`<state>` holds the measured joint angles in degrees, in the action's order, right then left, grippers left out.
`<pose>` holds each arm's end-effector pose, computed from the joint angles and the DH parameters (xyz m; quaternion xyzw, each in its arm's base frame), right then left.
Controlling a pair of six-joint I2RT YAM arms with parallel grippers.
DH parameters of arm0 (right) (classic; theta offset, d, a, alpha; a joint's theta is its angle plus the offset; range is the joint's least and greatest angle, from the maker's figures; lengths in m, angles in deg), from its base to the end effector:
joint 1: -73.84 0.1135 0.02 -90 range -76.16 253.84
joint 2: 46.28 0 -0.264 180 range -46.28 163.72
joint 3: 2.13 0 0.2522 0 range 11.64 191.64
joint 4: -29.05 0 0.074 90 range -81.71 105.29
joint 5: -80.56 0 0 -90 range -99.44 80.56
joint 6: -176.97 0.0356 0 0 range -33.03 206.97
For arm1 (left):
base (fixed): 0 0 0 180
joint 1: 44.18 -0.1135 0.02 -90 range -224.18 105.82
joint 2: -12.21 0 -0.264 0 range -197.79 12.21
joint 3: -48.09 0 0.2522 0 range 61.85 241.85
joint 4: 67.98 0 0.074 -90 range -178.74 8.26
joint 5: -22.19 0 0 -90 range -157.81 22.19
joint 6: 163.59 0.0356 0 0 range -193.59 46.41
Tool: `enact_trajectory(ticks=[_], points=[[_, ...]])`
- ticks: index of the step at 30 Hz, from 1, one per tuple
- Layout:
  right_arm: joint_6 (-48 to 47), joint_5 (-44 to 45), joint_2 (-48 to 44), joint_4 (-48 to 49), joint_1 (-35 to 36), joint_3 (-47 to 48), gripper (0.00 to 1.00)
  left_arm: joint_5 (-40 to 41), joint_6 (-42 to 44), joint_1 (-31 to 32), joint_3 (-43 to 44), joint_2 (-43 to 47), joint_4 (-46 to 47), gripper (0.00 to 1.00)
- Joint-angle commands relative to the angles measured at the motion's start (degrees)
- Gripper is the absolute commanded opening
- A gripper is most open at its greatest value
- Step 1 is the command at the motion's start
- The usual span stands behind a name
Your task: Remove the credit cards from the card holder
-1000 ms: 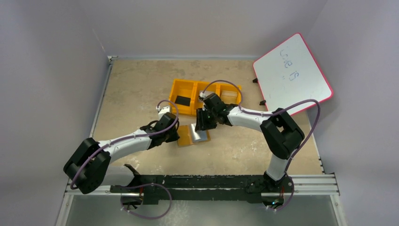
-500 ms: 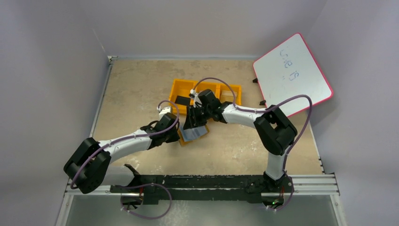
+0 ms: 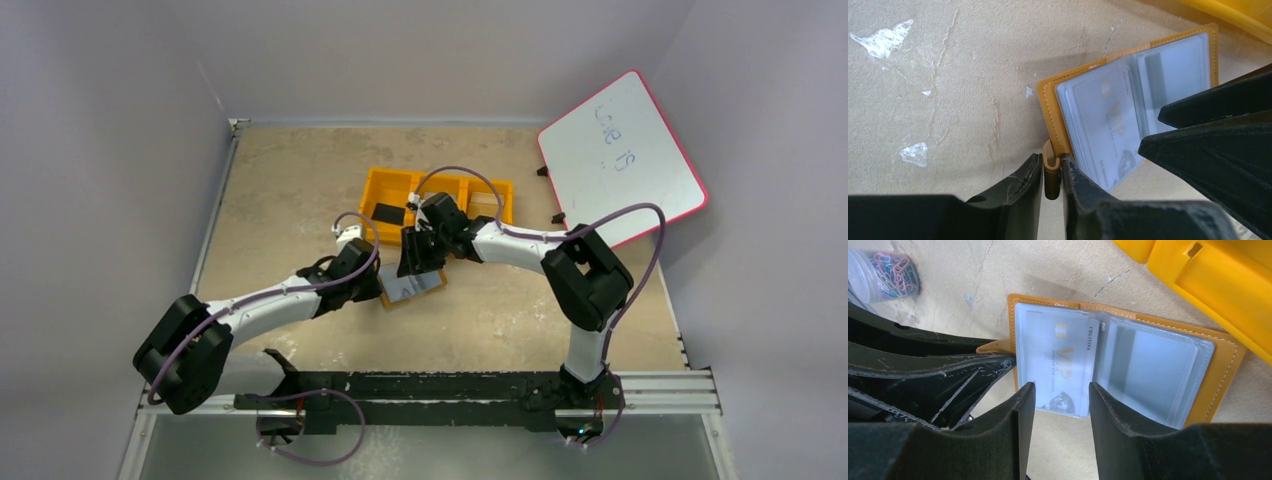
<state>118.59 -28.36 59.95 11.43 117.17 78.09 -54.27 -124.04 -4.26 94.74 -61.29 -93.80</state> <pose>0.2819 0.2818 0.1821 -0.1569 0.8954 0.3562 0.2163 0.1863 -0.1450 0.1664 -0.1239 0.9334 -0.1467 0.3032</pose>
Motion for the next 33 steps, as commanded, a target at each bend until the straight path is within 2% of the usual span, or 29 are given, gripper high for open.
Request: enact_trajectory(ticks=[1,4,6,10,16,21,27,31,33], points=[[-0.56,1.73,-0.52,-0.47,-0.18,-0.27,0.47,2.04,-0.8,0.13,1.38,2.05,-0.36,0.27],[-0.88,0.44,0.14,1.55,-0.18,-1.8,0.45,4.3,-3.2,0.15,0.93,4.91,-1.62,0.48],[-0.98,-0.07,0.84,1.65,-0.18,-2.02,0.45,5.3,-4.39,0.12,0.65,7.3,-1.17,0.58],[-0.95,-1.04,1.67,2.35,-0.17,-2.73,0.44,3.78,-5.81,0.1,0.05,8.92,2.91,0.65],[0.5,-1.3,1.45,4.16,-0.46,-4.2,0.39,-0.95,-7.46,0.05,-1.3,3.79,9.06,0.66],[2.46,-4.24,0.14,8.6,-2.55,-8.19,0.38,-2.15,-9.56,0.02,-2.55,-1.21,11.82,0.53],[5.09,-13.53,0.7,16.88,-5.88,-13.4,0.38,-1.0,-8.75,0.05,-1.34,-6.92,9.8,0.28],[7.61,-17.72,0.61,22.64,-7.95,-17.43,0.39,-1.07,-6.01,0.07,0.27,-11.7,7.62,0.07],[8.7,-19.11,0.57,25.69,-8.95,-18.89,0.39,-1.22,-5.6,0.02,0.25,-13.46,7.46,0.03]])
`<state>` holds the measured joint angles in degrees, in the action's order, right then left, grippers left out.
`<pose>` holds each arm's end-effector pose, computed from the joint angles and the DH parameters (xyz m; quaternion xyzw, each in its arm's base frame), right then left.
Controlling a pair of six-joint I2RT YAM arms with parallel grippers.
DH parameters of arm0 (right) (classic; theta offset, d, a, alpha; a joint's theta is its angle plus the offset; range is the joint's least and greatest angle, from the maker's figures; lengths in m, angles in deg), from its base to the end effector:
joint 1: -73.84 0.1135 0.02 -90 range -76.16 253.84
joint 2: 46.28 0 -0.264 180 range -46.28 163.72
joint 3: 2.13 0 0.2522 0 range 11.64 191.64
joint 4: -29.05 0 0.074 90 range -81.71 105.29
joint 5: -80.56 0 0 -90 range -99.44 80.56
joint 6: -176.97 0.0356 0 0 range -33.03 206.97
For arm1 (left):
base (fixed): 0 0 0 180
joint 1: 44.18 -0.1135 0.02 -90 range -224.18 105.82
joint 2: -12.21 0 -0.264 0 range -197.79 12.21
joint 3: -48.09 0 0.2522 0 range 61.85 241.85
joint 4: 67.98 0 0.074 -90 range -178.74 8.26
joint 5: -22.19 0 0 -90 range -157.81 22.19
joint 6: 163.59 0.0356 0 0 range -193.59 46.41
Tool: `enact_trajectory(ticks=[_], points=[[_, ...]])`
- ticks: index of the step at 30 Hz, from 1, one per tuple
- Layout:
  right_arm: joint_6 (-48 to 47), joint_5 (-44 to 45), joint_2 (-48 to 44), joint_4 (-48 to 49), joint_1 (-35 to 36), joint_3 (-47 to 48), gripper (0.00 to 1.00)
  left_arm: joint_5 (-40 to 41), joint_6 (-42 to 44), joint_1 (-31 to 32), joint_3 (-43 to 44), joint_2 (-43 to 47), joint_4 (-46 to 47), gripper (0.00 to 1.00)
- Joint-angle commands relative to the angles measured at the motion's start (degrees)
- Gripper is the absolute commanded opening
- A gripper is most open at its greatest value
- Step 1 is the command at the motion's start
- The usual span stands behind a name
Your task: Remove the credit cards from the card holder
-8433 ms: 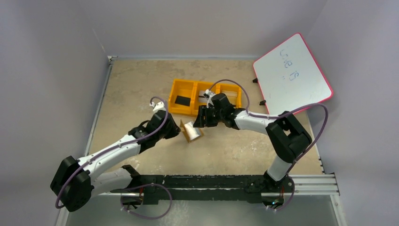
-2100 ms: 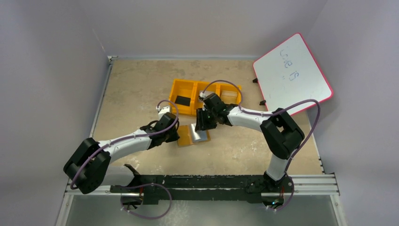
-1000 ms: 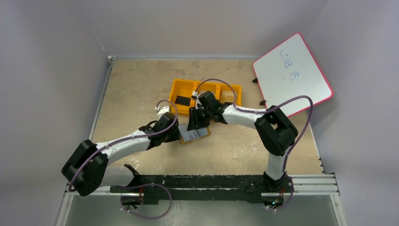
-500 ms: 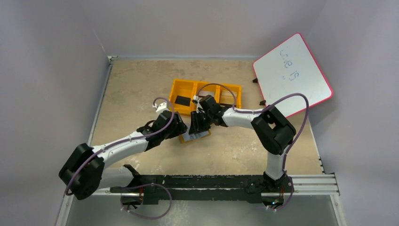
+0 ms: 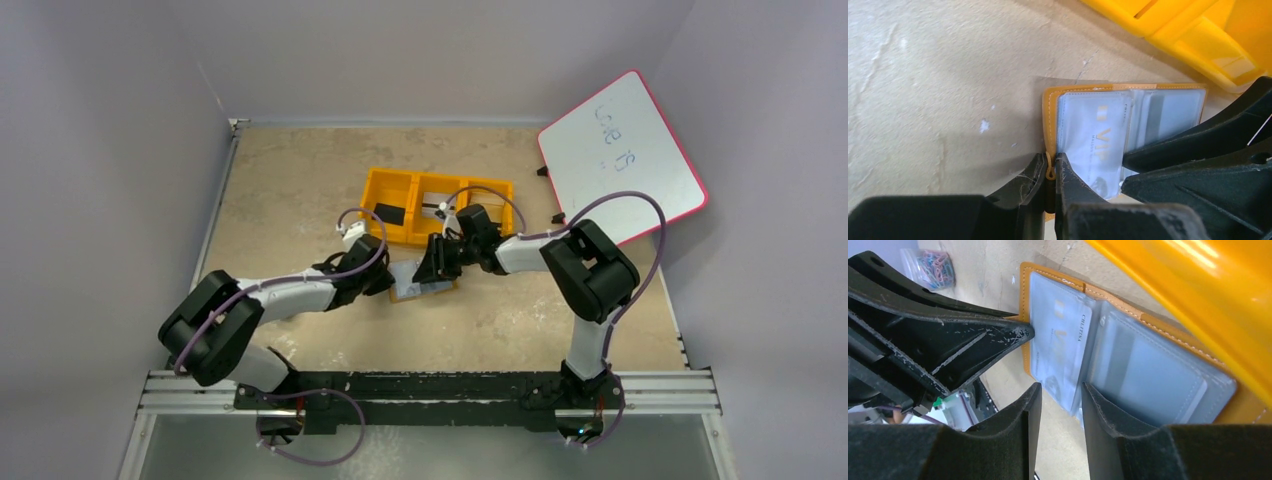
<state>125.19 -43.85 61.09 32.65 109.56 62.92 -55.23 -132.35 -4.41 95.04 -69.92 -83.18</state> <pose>0.2854 0.2300 0.1310 -0.1092 0.8638 0.4616 0.1699 0.2043 -0.1599 0.1459 -0.1909 0.9162 -0.1880 0.2979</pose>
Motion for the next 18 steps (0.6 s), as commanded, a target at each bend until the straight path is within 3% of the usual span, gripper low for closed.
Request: enact_trajectory(ticks=[1,8,13,18], points=[[2.57,-4.88,-0.33,5.63,-1.87,-4.11,0.39,-0.66,2.7,0.21,-0.1,-5.47,-2.96,0.02],[2.77,-3.25,0.28,4.25,-2.15,-3.53,0.32,-5.21,4.23,0.28,0.03,-8.38,1.27,0.0],[2.78,-1.61,-0.2,2.89,-2.22,-2.83,0.27,-7.81,5.73,0.31,-0.53,-7.87,2.49,0.11],[5.77,-0.38,-2.39,6.01,-2.21,-4.14,0.18,-10.45,7.5,0.31,-0.59,-7.12,2.88,0.13]])
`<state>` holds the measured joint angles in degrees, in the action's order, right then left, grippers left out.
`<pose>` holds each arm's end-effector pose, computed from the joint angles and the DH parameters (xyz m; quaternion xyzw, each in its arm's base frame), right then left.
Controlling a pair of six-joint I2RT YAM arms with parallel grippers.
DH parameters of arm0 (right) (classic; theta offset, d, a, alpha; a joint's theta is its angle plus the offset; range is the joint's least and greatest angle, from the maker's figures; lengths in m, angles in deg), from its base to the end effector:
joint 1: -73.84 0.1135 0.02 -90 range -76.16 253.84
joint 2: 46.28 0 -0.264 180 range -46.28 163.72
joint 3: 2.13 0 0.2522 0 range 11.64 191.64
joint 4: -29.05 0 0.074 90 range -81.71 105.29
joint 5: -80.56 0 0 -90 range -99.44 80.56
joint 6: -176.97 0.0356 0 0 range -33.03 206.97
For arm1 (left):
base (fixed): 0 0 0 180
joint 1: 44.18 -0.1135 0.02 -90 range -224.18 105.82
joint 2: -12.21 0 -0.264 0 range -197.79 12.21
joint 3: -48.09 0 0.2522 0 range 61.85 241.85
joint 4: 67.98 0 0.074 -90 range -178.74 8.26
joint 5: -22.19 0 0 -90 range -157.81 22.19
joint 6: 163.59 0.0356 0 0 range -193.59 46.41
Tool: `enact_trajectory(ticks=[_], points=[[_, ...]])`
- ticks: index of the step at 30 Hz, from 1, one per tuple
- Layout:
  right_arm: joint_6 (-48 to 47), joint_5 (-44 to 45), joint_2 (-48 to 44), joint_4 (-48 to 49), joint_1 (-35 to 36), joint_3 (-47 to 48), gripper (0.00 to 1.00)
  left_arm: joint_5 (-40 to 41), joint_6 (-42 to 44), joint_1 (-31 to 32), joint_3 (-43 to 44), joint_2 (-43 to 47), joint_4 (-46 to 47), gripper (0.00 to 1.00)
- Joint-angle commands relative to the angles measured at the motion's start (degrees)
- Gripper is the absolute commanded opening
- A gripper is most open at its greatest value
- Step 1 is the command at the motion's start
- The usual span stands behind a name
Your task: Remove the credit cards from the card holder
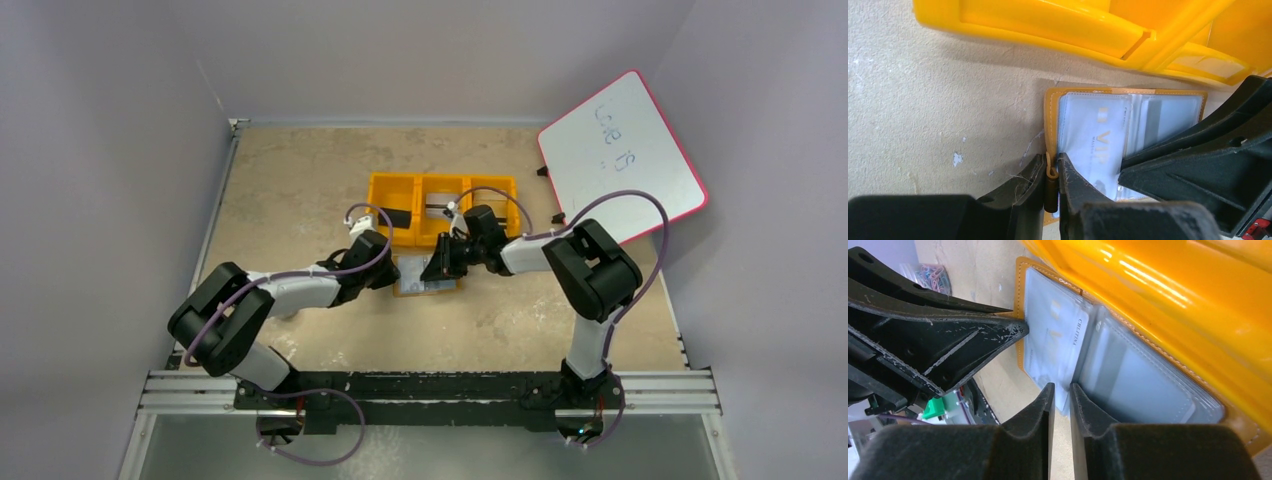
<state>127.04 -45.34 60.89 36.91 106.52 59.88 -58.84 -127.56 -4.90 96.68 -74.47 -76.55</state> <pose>0.2897 0.2106 0.1246 -0.0816 0.8595 0.4728 0.1762 0.2188 -0.1718 0.1421 -0.1471 0.9152 -0.2177 0.3056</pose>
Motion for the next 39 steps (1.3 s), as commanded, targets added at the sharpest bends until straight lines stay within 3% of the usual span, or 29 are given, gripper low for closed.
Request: enact_trajectory(ticks=[1,3,6,13,16,22,24,28,34,39], points=[[4.39,0.8,-2.35,2.83,0.88,-1.18,0.13,-7.65,3.42,0.86,-2.13,-2.58,-3.59,0.12],[5.4,0.63,-2.75,5.34,0.93,-1.23,0.08,-9.24,4.26,1.01,-2.14,-2.53,-3.29,0.06],[6.33,1.04,-4.77,5.48,0.89,-2.65,0.08,-10.69,5.23,1.75,-2.43,-1.53,-2.52,0.0],[7.45,-0.78,-8.89,8.7,0.89,-6.94,0.08,-12.04,4.95,3.5,-4.24,1.37,-0.42,0.0],[5.54,-0.94,-9.97,3.77,0.89,-6.17,0.08,-11.25,4.8,4.6,-3.74,2.12,-1.58,0.0],[-0.05,8.35,-20.19,-10.62,0.89,-8.52,0.33,-7.53,1.33,6.3,-4.59,6.26,-5.39,0.0],[-0.56,6.2,-21.63,-10.82,0.89,-10.49,0.37,-6.4,-0.65,7.17,-5.65,7.67,-5.13,0.04],[-0.56,4.06,-19.13,-8.62,0.89,-11.34,0.34,-6.38,-2.75,8.69,-6.73,7.72,-2.59,0.11],[5.12,1.6,-18.53,3.21,1.12,-18.86,0.33,-5.81,-3.77,11.44,-5.86,6.95,-0.71,0.29],[6.65,2.86,-16.71,5.43,1.86,-22.57,0.36,-4.74,-5.87,12.69,-8.37,9.25,1.93,0.34]])
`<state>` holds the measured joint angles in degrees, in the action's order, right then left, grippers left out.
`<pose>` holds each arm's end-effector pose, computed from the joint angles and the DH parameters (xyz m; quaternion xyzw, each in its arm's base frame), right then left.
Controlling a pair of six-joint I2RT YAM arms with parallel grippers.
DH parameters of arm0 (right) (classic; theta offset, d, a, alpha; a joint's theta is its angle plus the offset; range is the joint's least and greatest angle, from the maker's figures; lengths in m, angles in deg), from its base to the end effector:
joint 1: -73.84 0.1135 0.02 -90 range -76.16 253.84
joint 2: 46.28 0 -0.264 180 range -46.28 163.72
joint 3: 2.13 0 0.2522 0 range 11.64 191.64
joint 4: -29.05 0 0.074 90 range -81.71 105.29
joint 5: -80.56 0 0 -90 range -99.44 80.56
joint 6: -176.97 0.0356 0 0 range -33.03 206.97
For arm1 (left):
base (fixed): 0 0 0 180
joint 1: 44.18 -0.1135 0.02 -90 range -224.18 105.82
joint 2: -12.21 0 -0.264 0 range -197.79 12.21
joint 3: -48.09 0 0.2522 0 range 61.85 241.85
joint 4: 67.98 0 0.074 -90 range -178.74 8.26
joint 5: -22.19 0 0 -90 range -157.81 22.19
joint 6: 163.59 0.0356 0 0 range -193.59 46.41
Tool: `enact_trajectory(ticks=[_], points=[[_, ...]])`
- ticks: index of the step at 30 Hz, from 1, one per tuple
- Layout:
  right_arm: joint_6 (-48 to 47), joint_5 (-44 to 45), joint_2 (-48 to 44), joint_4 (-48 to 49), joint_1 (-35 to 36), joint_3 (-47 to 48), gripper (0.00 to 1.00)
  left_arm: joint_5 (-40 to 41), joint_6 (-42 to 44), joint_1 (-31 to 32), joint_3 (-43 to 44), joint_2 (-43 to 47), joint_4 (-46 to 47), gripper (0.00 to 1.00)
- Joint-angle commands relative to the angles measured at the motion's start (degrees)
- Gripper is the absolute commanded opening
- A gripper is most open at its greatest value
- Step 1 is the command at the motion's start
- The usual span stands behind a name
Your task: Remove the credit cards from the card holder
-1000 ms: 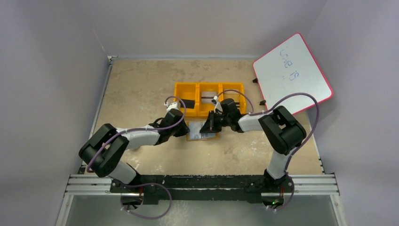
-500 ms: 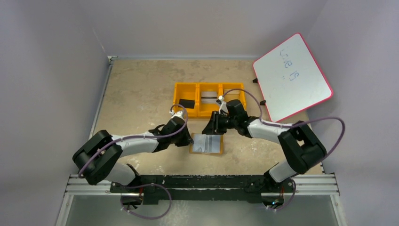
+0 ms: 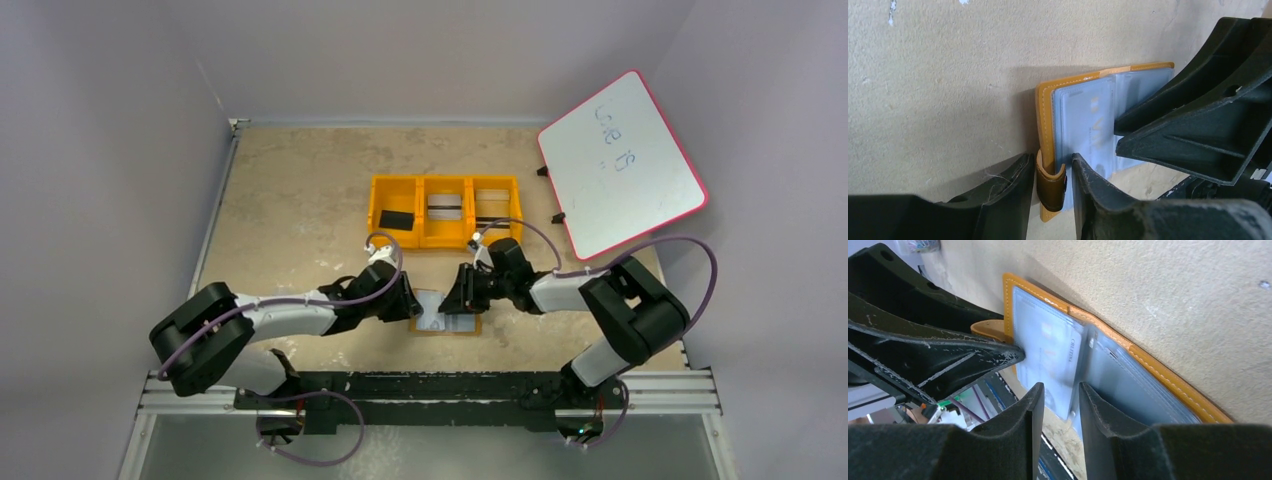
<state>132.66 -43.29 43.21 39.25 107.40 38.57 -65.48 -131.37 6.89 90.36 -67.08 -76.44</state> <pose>0.2097 0.1629 0.1232 -0.0345 0.8705 0.4667 0.1523 0.1577 -0.1929 0.1429 -0.0618 0.9232 -0.2971 0.2356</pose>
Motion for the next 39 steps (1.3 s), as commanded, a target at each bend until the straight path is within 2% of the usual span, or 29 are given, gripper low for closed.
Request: enact_trajectory(ticks=[1,3,6,9,12,17,22,30,39], points=[[0.23,0.91,1.63,2.07,1.1,-0.56,0.37,2.07,-2.48,1.18,-2.54,2.38,2.46,0.34],[-1.12,2.32,2.32,-0.06,1.67,1.12,0.37,2.34,-2.81,1.41,-3.15,2.93,3.59,0.34],[-0.95,3.15,3.18,-0.85,2.01,1.99,0.32,2.15,-2.69,1.57,-2.76,2.33,3.39,0.33],[0.71,3.74,2.8,-2.02,1.95,2.25,0.29,1.22,-1.86,1.77,-1.36,1.09,1.15,0.24],[3.55,2.89,1.18,-0.03,2.0,1.26,0.36,1.27,-1.33,2.21,-0.66,0.91,-0.59,0.21],[3.2,3.82,3.78,2.22,2.12,2.13,0.37,3.2,-0.75,2.28,-1.59,2.72,-2.41,0.35],[3.25,5.0,5.1,2.86,2.12,0.68,0.33,6.94,0.43,2.28,-1.55,6.57,-5.93,0.38],[1.81,5.59,5.07,1.24,2.13,0.52,0.32,8.25,0.66,2.28,-1.52,4.84,-5.67,0.27],[2.24,2.98,6.74,7.58,2.12,-1.58,0.33,6.86,0.73,2.7,-2.16,0.35,-1.61,0.16]])
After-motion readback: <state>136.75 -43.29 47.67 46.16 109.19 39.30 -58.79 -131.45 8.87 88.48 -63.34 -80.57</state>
